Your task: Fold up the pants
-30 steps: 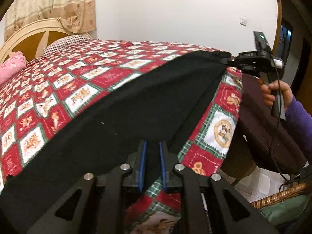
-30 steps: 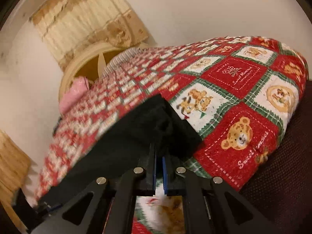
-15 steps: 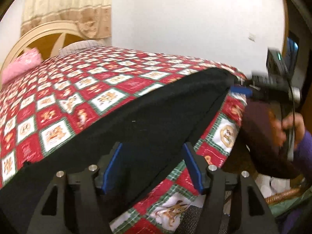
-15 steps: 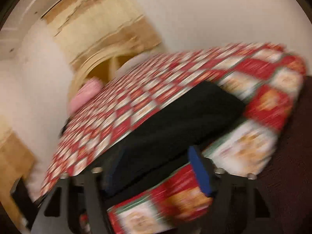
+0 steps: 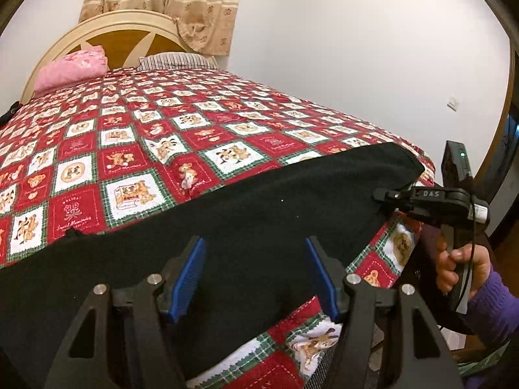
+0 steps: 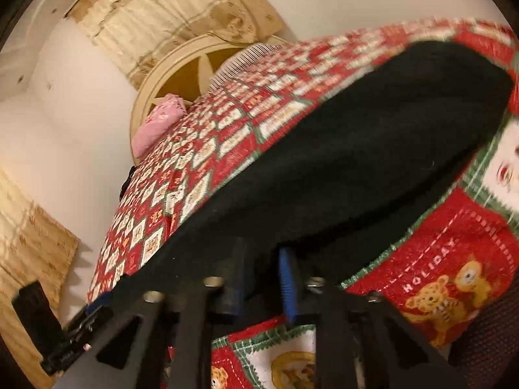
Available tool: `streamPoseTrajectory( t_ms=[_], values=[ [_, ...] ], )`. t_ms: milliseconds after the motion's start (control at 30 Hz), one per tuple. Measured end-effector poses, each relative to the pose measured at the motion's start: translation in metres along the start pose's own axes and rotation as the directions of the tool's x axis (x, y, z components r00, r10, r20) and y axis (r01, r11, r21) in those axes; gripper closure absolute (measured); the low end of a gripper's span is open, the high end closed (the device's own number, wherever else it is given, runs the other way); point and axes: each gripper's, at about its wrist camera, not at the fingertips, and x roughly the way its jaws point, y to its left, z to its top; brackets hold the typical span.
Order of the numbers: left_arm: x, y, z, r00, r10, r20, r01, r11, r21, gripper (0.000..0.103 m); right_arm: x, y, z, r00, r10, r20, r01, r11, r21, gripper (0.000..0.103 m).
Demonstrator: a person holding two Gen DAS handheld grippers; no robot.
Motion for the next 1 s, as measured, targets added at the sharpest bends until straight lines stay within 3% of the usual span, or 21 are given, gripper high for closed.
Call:
streamPoseTrajectory(
  t_ms=[233,367,500,533,567,667,733,833,1000],
  values=[
    [0.001,0.001,0.003,1.000,0.006,0.003,-0.006,1.000,0.023,0.038,-0.034,0.003,-0.010,1.000,-0.005,0.013,0.006,0.997,-0.072,0.100],
    [0.003,0.001,0.003,1.000,-0.005,0.002,0.005,1.000,0.020,0.038,-0.028,-0.011,-0.017,0.999,-0.020,-0.038,0.018,0.998,-0.054,0.100],
    [0.000,-0.001,0.001,1.000,0.018,-0.002,-0.018,0.999,0.042,0.038,-0.029,-0.035,-0.015,0.996,0.079,-0.038,-0.075,0.992,0.100,0.099],
    [-0.002,0.001,0.001,1.000,0.024,0.001,-0.024,0.999,0.044,0.038,-0.033,-0.040,-0.013,0.996,0.082,-0.025,-0.078,0.987,0.139,0.099],
    [-0.003,0.003,0.001,1.000,0.030,0.002,-0.030,0.999,0.042,0.038,-0.045,-0.042,-0.011,0.999,0.036,0.020,-0.038,0.988,0.150,0.099],
    [-0.006,0.015,-0.002,0.998,0.060,0.001,-0.060,0.998,0.020,0.038,-0.065,-0.009,-0.010,0.992,-0.060,0.107,0.065,0.997,-0.044,0.099],
    [-0.008,0.024,-0.003,0.997,0.082,-0.001,-0.082,0.997,-0.002,0.038,-0.058,0.017,-0.014,0.998,-0.023,0.053,0.031,0.987,-0.158,0.099],
    [-0.014,0.038,-0.004,0.993,0.119,0.005,-0.119,0.992,-0.037,0.038,-0.031,0.056,-0.035,0.992,0.107,-0.071,-0.121,0.963,-0.240,0.099],
    [-0.012,0.049,-0.018,0.977,0.213,-0.032,-0.214,0.976,-0.026,0.038,0.031,0.084,-0.060,0.966,0.142,-0.214,-0.197,0.945,-0.260,0.099]
  ],
)
